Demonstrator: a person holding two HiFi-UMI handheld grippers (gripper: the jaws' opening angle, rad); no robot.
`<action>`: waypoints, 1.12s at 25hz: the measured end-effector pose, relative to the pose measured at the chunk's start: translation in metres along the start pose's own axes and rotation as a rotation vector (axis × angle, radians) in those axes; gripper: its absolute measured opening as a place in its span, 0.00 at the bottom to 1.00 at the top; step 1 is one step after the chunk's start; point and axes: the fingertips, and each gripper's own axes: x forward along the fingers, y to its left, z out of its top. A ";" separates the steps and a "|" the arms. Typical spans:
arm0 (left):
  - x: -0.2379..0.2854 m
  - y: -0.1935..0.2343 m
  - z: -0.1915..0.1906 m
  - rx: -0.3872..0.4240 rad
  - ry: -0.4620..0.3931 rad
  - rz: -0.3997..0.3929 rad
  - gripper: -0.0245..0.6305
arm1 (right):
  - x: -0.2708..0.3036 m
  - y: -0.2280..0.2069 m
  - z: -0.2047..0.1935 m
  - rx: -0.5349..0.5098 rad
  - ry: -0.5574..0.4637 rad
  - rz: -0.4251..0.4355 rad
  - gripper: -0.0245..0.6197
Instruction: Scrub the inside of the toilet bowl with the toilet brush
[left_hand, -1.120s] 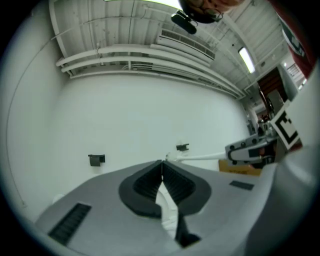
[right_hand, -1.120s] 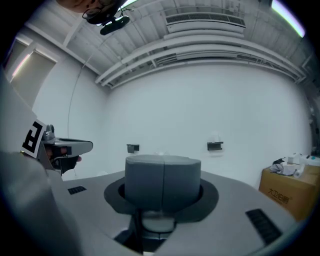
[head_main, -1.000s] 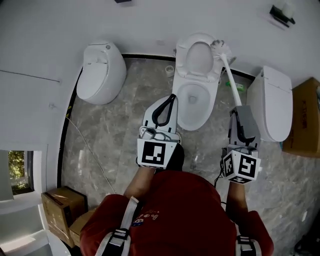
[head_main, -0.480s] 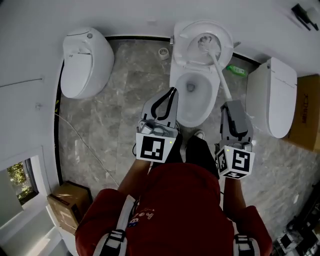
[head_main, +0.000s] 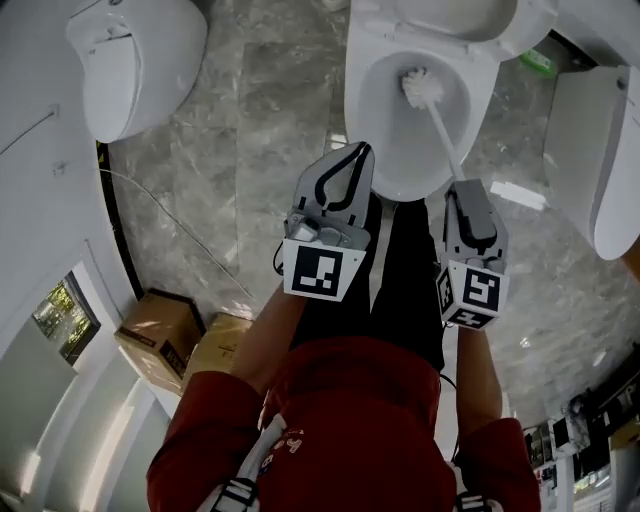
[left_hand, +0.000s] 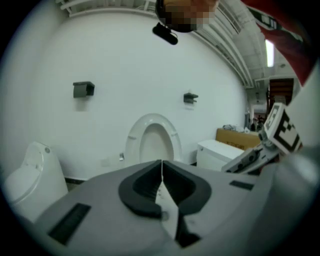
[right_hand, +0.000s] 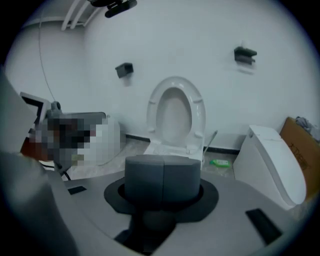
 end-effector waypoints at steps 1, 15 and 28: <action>0.013 0.002 -0.027 -0.006 0.041 0.007 0.04 | 0.029 -0.006 -0.028 -0.007 0.041 0.007 0.27; 0.075 -0.003 -0.179 -0.116 0.226 0.058 0.04 | 0.200 -0.024 -0.180 -0.119 0.361 0.068 0.27; 0.083 0.012 -0.169 -0.108 0.209 0.078 0.04 | 0.242 -0.002 -0.071 -0.220 0.139 0.164 0.26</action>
